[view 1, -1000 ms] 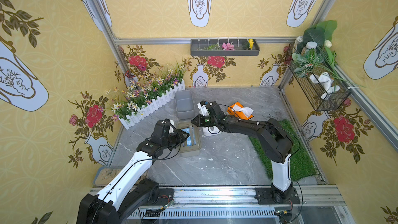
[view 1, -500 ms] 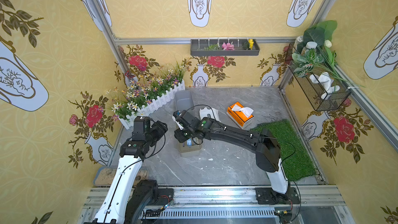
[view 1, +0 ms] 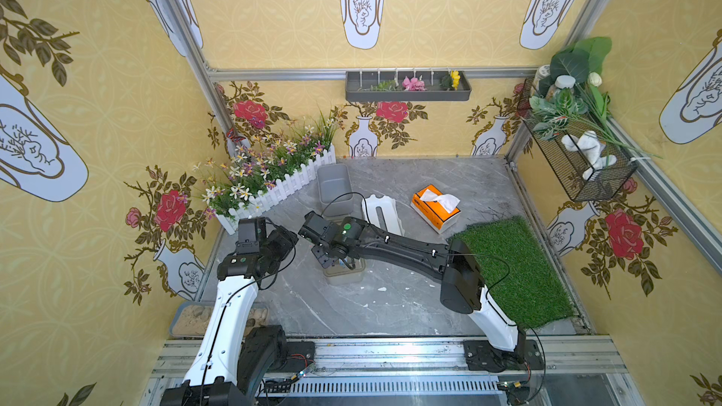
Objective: Put the tissue paper into the tissue box
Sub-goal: Adjust the tissue box at the center of the board.
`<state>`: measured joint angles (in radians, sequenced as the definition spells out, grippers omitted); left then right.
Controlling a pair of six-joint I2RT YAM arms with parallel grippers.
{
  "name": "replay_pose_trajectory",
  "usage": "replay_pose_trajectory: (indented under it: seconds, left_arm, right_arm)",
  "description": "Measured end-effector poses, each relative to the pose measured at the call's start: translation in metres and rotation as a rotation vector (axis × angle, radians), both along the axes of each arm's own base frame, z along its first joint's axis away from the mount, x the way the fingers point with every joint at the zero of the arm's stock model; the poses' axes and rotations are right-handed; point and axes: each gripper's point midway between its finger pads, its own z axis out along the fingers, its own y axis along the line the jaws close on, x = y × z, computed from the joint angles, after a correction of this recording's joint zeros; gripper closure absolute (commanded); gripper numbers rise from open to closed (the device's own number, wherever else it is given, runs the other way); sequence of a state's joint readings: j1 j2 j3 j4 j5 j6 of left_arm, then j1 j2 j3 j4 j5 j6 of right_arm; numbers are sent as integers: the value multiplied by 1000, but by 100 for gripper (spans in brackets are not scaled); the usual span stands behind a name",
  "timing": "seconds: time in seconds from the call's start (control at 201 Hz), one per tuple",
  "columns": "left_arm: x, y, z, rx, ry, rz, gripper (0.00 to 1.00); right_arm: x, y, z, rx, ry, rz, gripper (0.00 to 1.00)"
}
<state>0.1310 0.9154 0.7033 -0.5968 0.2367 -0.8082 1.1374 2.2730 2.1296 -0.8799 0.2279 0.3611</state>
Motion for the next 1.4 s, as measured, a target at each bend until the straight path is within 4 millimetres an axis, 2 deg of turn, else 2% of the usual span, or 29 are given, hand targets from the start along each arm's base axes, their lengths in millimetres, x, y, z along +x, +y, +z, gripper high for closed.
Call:
replay_pose_trajectory:
  seconds: [0.383,0.582,0.642,0.806,1.065,1.19,1.289,1.404]
  left_arm:
    - [3,-3,-4,5,5,-41,20]
    - [2,-3,-10,5,22,-47,21]
    - [2,-3,-11,5,24,-48,21]
    - [3,-4,-13,2,30,-55,21]
    - [8,-3,-18,-4,39,-56,22]
    - [10,-3,-20,-6,43,-60,22]
    - [12,-2,-21,-7,41,-61,22]
    - [13,-3,-23,-11,47,-62,22]
  right_arm:
    - [-9,12,-5,-13,9,26,62]
    - [-8,19,-14,-20,22,32,70]
    - [-8,19,-15,-26,21,31,75]
    - [-7,16,-16,-41,17,20,80]
    - [-29,-17,-21,-144,13,39,82]
    - [-35,-29,-22,-198,9,55,76]
    - [-37,-36,-24,-223,6,58,73]
    - [-37,-36,-25,-232,-1,57,73]
